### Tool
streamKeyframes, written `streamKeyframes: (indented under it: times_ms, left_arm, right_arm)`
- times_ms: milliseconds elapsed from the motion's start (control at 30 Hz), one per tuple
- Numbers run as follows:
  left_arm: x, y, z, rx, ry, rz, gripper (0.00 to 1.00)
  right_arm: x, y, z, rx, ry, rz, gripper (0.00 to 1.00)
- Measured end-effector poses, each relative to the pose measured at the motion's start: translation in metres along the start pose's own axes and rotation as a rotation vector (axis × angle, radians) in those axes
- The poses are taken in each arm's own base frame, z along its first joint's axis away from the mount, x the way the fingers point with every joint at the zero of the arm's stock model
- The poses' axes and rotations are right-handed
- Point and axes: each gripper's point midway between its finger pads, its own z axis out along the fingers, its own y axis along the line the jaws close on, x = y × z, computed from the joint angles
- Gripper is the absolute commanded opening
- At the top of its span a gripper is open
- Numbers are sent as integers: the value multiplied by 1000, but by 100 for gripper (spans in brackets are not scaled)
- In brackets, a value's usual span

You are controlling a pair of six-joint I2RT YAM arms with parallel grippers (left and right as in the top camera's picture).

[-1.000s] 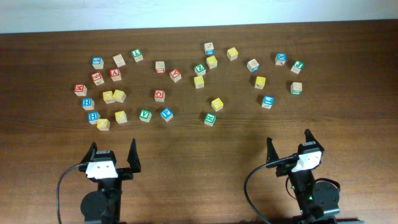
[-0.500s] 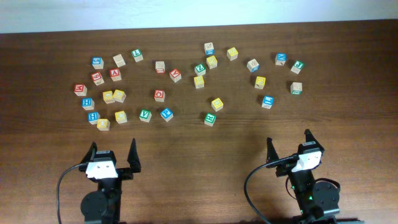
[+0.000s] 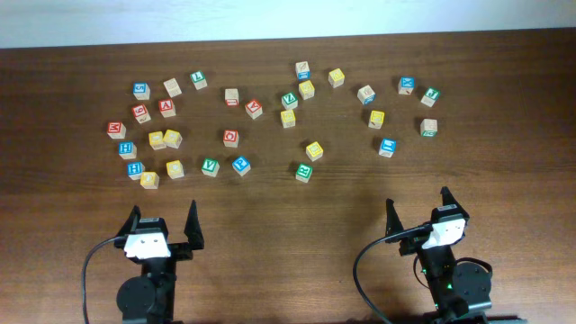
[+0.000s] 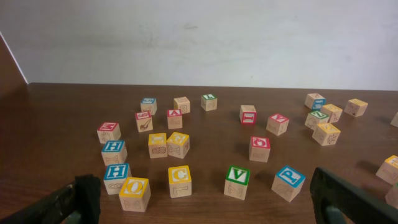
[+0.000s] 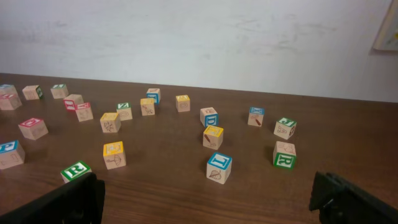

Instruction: Spell out RSS

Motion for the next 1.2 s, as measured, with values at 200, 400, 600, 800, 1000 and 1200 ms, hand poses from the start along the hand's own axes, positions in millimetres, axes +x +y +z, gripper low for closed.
streamKeyframes:
  times_ms: [200,400,600,800,1000,1200]
  left_arm:
    - [0,0,0,0,0,0,99]
    - [0,0,0,0,0,0,99]
    - [-4,-2,0,14,-16,-24,99]
    - [-128,-89,-64,560,-544,12,99]
    - [-227,-93,-82,569,-420,-28,99]
    - [-278,-168,-39,1163,-24,-76,99]
  right_arm:
    - [0,0,0,0,0,1,98]
    - [0,0,0,0,0,1,98]
    - [0,0,0,0,0,0,98]
    - [0,-1,0,4,1,0,98]
    - [1,-1,0,5,4,1,98]
    - [1,-1,0,8,5,1,98]
